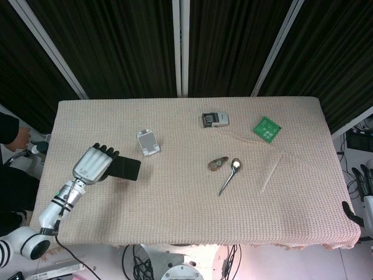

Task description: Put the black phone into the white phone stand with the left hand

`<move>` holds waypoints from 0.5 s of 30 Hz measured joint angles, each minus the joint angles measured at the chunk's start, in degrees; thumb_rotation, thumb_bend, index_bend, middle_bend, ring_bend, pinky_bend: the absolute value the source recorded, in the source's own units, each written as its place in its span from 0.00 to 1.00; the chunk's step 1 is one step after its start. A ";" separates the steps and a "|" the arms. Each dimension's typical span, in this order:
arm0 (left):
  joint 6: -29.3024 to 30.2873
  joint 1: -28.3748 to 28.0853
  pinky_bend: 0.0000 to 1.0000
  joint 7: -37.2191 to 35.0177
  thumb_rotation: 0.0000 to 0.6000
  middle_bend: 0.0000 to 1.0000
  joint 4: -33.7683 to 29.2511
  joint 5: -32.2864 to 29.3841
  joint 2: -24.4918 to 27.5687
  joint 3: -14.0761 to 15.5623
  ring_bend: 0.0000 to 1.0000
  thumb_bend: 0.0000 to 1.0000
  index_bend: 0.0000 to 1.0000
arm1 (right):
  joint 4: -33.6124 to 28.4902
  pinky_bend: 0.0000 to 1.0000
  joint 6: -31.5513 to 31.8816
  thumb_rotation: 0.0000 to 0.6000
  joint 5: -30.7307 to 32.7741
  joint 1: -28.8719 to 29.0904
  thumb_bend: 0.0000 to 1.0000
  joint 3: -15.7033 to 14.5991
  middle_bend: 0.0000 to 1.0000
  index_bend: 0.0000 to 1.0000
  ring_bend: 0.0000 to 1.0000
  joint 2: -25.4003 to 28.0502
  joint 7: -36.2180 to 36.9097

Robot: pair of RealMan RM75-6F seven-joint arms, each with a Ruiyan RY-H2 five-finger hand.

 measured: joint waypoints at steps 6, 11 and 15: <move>-2.36 -4.16 0.44 8.73 1.00 0.58 -0.07 2.58 3.83 -1.37 0.49 0.31 0.60 | -0.67 0.00 -0.30 1.00 -0.45 0.27 0.22 -0.17 0.00 0.00 0.00 -0.15 -0.52; -5.21 -8.99 0.44 17.29 1.00 0.58 1.41 6.08 4.86 -2.30 0.50 0.31 0.60 | -1.63 0.00 0.47 1.00 -1.14 0.26 0.22 -0.12 0.00 0.00 0.00 0.36 -0.97; -8.05 -13.10 0.44 20.15 1.00 0.58 3.12 8.26 4.10 -3.19 0.50 0.31 0.60 | -1.40 0.00 0.30 1.00 -0.81 0.09 0.22 -0.24 0.00 0.00 0.00 0.27 -0.76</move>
